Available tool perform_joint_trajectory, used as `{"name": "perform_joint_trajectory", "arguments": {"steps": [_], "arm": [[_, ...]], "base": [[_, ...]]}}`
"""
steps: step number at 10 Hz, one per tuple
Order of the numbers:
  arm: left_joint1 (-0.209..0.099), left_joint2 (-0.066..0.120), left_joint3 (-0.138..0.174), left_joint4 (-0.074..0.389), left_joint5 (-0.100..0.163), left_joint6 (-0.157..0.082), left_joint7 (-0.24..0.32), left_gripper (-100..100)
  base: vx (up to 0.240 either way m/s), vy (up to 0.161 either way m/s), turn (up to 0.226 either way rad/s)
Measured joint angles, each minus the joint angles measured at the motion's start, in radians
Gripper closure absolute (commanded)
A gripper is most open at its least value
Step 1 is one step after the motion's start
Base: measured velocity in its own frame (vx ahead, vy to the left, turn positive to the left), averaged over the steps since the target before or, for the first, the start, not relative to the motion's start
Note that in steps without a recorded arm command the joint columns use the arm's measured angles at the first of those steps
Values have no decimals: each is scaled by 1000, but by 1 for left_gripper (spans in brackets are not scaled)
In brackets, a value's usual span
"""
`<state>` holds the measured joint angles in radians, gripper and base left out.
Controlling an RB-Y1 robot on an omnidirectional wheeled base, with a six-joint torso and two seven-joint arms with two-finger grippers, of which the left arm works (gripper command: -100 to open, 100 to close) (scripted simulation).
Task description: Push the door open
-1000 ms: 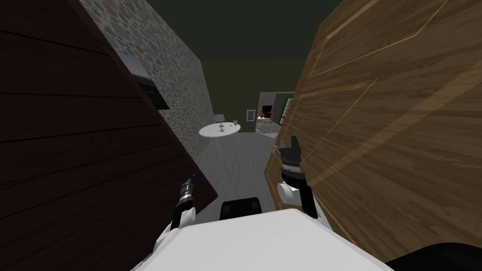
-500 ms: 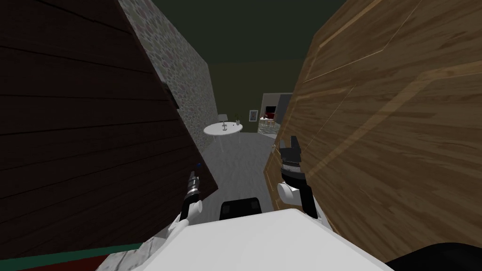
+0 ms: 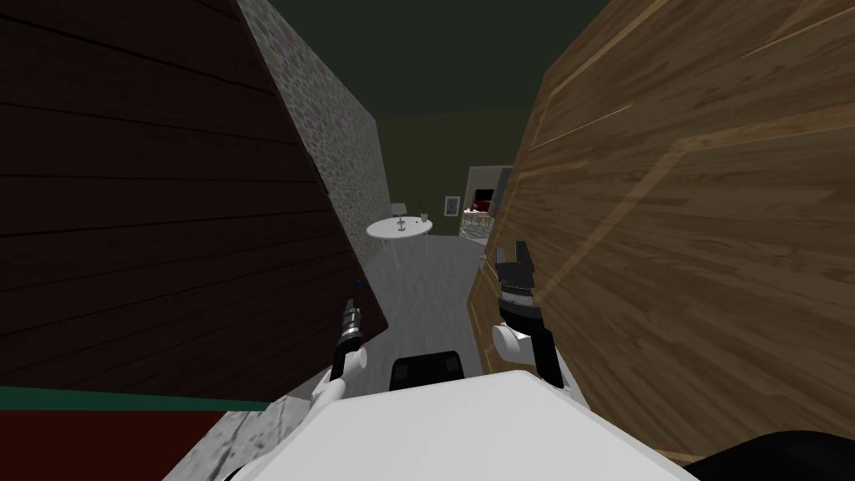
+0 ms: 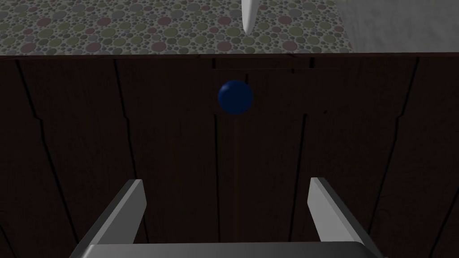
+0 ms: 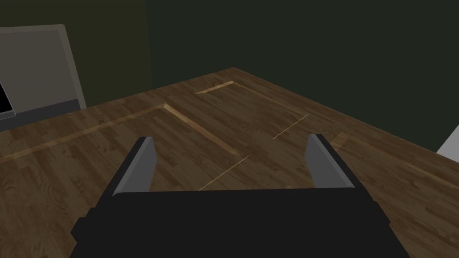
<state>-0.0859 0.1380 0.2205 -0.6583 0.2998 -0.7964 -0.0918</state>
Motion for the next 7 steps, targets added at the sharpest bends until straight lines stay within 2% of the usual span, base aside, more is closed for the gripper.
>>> {"name": "perform_joint_trajectory", "arguments": {"steps": [4, 7], "arm": [[-3, 2, 6, 7, 4, -7, -1, -100], [-5, 3, 12, 13, 7, -16, -2, -100]], "base": [[195, 77, -29], [197, 109, -30]]}}
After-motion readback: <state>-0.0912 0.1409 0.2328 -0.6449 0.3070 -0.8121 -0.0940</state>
